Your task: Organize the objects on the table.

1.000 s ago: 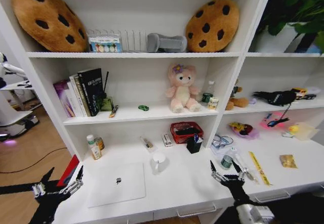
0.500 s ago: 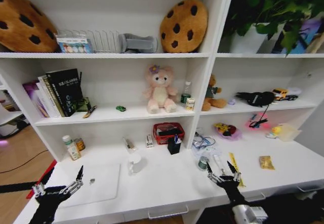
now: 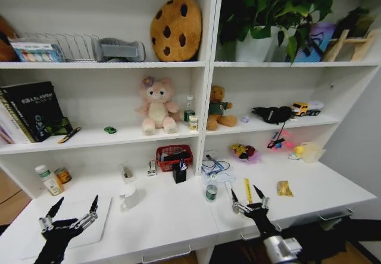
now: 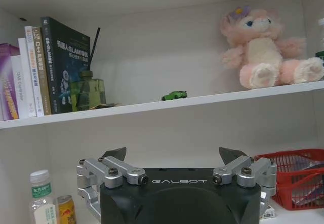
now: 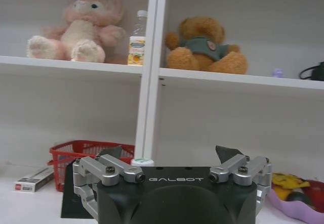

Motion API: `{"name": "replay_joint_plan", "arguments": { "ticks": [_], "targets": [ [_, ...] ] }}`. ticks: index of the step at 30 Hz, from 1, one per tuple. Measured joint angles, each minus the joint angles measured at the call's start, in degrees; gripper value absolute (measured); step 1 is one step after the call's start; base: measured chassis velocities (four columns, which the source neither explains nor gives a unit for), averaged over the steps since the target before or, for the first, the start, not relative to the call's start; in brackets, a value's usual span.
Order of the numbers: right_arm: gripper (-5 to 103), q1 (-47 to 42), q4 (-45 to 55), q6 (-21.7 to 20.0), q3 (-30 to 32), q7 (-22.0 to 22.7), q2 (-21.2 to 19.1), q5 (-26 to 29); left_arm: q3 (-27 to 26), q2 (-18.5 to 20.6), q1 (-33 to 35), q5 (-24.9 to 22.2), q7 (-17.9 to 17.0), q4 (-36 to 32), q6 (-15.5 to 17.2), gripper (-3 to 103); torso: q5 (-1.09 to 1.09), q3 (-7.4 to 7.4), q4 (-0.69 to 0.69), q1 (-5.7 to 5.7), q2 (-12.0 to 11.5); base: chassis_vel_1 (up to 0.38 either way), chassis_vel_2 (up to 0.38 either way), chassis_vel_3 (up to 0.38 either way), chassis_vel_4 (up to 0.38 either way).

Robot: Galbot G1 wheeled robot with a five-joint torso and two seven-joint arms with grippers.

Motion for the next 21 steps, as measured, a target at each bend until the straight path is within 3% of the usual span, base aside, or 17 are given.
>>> {"name": "replay_joint_plan", "arguments": {
  "ticks": [6, 17, 19, 21],
  "targets": [
    [100, 7.1, -3.6, -4.1, -2.6, 1.7, -2.5, 1.7, 0.0, 0.0, 0.0, 0.0, 0.0, 0.0, 0.0, 100, 0.05, 0.0, -0.04, -0.01, 0.0, 0.027, 0.034, -0.013, -0.017],
    [101, 14.0, -9.8, -7.1, -7.6, 1.5, -4.7, 5.2, 0.0, 0.0, 0.0, 0.0, 0.0, 0.0, 0.0, 100, 0.05, 0.0, -0.03, -0.01, 0.0, 0.0, 0.0, 0.0, 0.0],
    [93, 14.6, -10.3, -7.3, -8.6, 1.2, -4.7, 4.9, 0.0, 0.0, 0.0, 0.0, 0.0, 0.0, 0.0, 100, 0.04, -0.01, -0.04, -0.01, 0.0, 0.0, 0.0, 0.0, 0.0],
    [91, 15.1, -11.0, -7.5, -9.7, 1.0, -4.6, 4.5, 0.0, 0.0, 0.0, 0.0, 0.0, 0.0, 0.0, 100, 0.04, 0.0, -0.04, -0.01, 0.0, 0.0, 0.0, 0.0, 0.0]
  ]
}}
